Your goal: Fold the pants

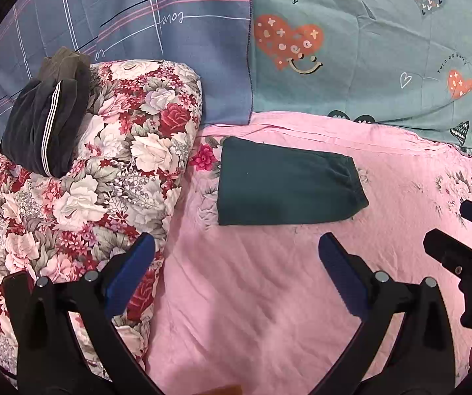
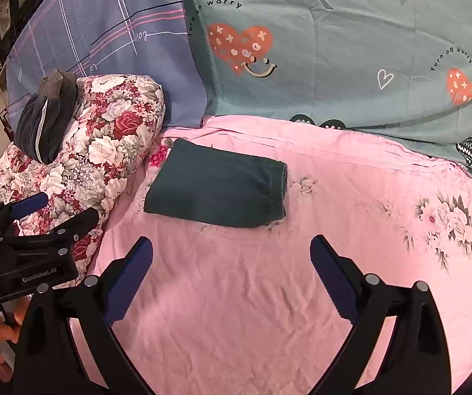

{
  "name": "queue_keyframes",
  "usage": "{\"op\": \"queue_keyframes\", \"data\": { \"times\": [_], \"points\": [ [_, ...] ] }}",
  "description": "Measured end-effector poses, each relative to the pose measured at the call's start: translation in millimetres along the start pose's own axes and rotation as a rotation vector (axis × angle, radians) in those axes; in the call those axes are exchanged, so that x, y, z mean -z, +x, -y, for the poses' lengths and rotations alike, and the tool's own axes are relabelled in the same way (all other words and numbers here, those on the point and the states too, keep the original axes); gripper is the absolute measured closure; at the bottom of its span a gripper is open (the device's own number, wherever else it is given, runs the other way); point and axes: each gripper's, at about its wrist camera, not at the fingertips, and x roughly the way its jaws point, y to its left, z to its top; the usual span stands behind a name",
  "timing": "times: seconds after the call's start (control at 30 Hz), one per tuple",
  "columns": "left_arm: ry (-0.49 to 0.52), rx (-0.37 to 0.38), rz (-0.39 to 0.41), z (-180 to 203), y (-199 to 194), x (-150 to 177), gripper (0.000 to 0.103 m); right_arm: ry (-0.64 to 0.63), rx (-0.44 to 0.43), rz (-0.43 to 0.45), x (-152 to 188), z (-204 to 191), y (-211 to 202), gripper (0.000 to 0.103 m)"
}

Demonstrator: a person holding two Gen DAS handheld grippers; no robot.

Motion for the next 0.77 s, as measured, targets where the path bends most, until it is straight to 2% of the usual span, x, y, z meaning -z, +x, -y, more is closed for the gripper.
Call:
{"op": "queue_keyframes", "data": {
  "times": [0.77],
  "points": [
    [0.016, -0.010, 0.017, 16, -17, 0, 0.002, 0.015, -0.007, 0.008, 9, 13, -15, 0.007]
  ]
}}
